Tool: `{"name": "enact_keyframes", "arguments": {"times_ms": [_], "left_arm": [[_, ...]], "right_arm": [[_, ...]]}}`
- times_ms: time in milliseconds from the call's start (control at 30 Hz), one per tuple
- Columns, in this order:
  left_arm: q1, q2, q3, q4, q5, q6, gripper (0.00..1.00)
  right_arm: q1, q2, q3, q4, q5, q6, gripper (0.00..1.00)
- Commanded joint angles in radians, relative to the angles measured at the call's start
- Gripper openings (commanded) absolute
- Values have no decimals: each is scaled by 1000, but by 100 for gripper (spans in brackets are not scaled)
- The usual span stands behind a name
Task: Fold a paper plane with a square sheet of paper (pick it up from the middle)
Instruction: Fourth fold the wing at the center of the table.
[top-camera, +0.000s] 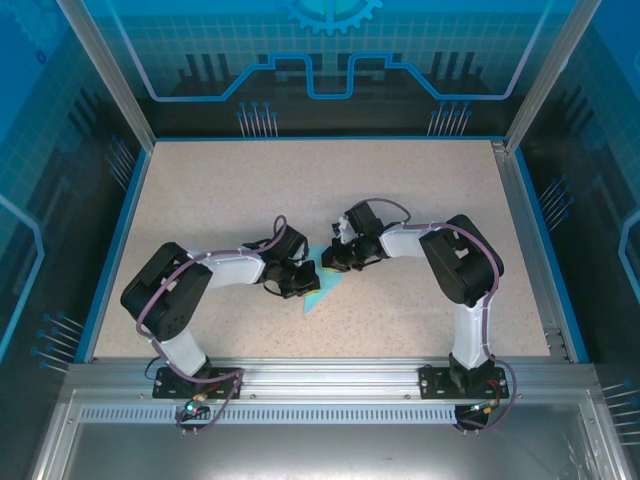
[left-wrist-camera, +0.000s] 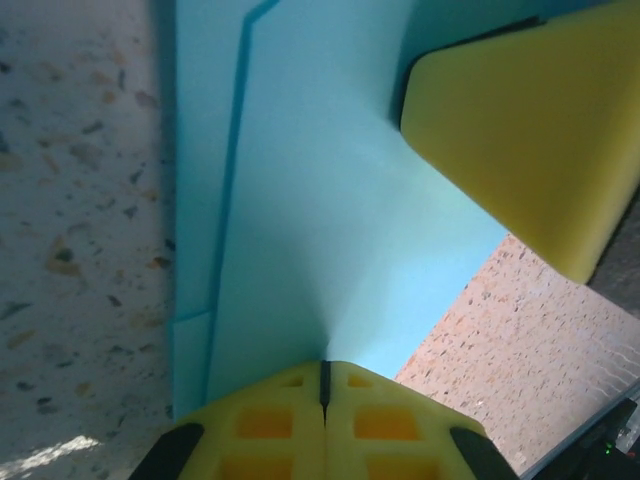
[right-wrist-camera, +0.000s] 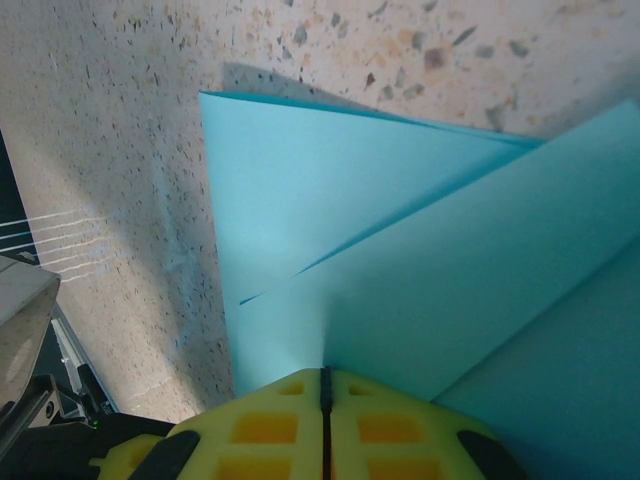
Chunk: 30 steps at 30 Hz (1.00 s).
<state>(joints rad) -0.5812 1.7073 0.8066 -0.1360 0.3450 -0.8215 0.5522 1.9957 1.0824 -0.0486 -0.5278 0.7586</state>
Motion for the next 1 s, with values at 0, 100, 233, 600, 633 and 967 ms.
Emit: {"name": "enact_keyframes", "arguments": {"times_ms": [0, 100, 233, 600, 633, 967], "left_arm": [[6, 26, -52, -22, -47, 1, 2], [5, 25, -67, -11, -46, 2, 1], [6, 22, -71, 1, -48, 3, 1], [6, 21, -85, 9, -52, -4, 1], [6, 20, -84, 7, -52, -1, 1], [3, 19, -107, 33, -28, -5, 1]], "right_arm": [[2, -34, 5, -49, 55, -10, 8], [8, -64, 3, -31, 34, -13, 6], [36, -68, -8, -11, 20, -1, 6], [15, 28, -42, 26, 134, 25, 5], [-3, 32, -31, 24, 137, 14, 5], [-171, 64, 111, -15, 132, -61, 7]]}}
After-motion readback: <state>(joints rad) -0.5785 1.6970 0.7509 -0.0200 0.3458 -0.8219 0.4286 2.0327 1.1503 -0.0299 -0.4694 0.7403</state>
